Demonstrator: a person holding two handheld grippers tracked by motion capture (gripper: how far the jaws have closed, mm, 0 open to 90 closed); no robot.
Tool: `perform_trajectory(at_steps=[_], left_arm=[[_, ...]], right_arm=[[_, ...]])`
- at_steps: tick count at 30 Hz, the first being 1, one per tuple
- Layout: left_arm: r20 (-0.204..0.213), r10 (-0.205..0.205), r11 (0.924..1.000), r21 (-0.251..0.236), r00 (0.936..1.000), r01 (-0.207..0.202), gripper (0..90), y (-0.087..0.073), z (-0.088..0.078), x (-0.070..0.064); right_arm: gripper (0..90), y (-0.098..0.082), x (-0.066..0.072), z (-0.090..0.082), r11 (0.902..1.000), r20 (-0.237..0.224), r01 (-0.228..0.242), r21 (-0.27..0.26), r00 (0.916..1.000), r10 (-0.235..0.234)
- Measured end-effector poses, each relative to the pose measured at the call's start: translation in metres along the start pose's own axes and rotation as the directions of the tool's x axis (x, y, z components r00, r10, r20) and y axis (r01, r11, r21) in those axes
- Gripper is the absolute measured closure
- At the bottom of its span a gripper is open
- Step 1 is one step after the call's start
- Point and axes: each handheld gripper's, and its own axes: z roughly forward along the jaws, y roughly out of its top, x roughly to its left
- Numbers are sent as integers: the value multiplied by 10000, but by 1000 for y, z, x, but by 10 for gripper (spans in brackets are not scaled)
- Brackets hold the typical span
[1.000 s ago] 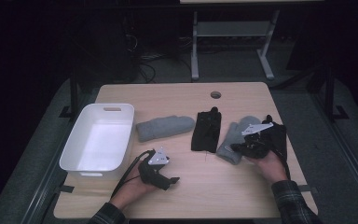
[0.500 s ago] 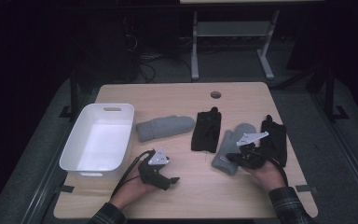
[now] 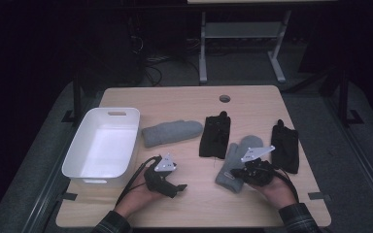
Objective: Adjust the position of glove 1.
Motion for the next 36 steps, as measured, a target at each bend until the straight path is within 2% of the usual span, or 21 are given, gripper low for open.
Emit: perform_trajectory(at_steps=[3,7,12,21,32,36], left_arm=[[-3,44,10000,9,10000,-44,123,0,0,0],[16,-43,10000,8,10000,43,123,0,0,0],[7,-18,10000,-8,10000,18,123,0,0,0],[21,-64,10000,-13,10000,64,123,0,0,0],[13,-89,10000,-21,10000,89,123,0,0,-1],[19,-87,10000,-17,10000,87,123,0,0,-1]], right_arm=[[900,1,8,2,9997,-224,243,-28,9995,-243],[900,1,15,3,9995,-444,325,-41,9985,-327],[900,5,30,7,9976,-796,685,-23,9945,-685],[900,12,39,18,9960,-1376,870,-178,9865,-887],[900,28,49,35,9931,-1734,1140,-290,9778,-1173],[900,31,55,39,9889,-1816,1450,-326,9721,-1485]])
